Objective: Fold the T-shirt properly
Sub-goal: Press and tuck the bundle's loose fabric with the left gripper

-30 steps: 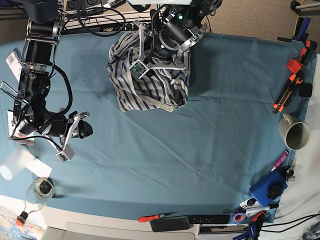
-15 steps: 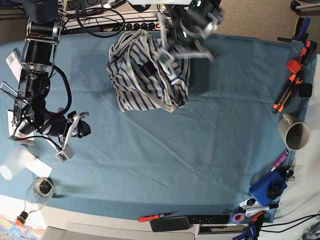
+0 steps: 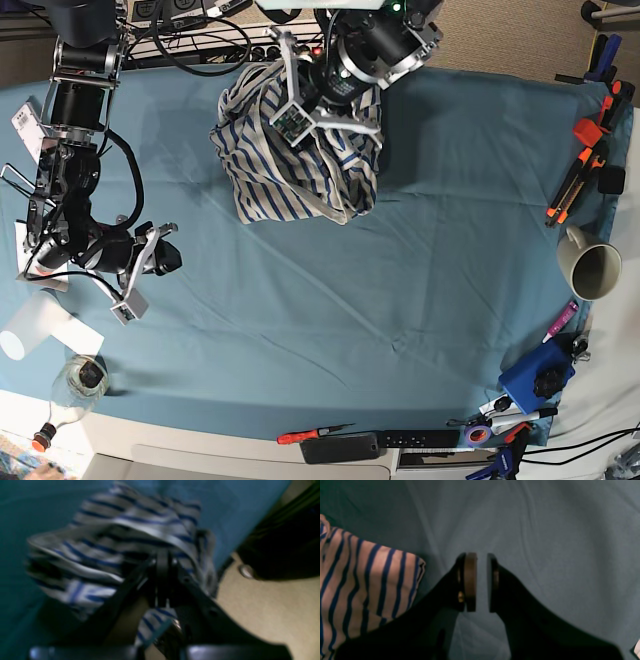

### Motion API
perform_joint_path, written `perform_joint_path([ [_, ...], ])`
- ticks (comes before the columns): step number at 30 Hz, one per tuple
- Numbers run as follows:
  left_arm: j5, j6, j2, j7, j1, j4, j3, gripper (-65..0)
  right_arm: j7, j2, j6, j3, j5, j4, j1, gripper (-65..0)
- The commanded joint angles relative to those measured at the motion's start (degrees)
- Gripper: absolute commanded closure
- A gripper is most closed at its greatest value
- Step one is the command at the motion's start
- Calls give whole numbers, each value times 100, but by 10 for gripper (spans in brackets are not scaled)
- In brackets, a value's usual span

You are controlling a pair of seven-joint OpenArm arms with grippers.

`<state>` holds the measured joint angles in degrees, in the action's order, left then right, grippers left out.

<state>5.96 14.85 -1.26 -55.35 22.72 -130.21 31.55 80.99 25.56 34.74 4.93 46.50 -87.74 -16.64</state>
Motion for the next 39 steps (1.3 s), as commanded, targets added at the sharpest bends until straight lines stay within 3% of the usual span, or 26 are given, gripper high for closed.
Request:
perform_joint_path([
  [1, -44, -13, -81, 142, -39, -83, 55, 0, -99, 96, 17, 39, 59, -83, -144, -82],
  [3, -129, 2, -81, 142, -90, -66, 55, 0, -99, 94, 17, 39, 57, -83, -144, -82],
  [7, -258, 455, -79, 201, -98, 260, 55, 0, -99, 94, 17, 39, 59, -83, -144, -82],
  [12, -254, 758, -79, 498, -101, 723, 55, 0, -99, 94, 17, 39, 57, -83, -144, -82],
  [15, -197, 776, -79, 579, -116, 723, 55, 0, -99, 96, 17, 39, 57, -83, -146, -82],
  [18, 249, 769, -76, 522, -144, 815, 55, 0, -99, 96, 17, 39, 57, -83, -144, -82],
  [20, 564, 693, -74, 525, -177, 1003, 50, 0, -99, 94, 17, 39, 59, -83, -146, -82],
  [30, 1700, -337, -48, 33, -260, 1434, 48, 0, -99, 98, 20, 39, 35, -83, -146, -82],
  [34, 1810, -503, 28, -452, -256, 1419, 44, 0, -99, 96, 22, 39, 35, -83, -146, -82],
  [39, 1812, -501, 479, -518, -258, 1419, 44, 0, -99, 96, 24, 39, 37, -83, -146, -82],
])
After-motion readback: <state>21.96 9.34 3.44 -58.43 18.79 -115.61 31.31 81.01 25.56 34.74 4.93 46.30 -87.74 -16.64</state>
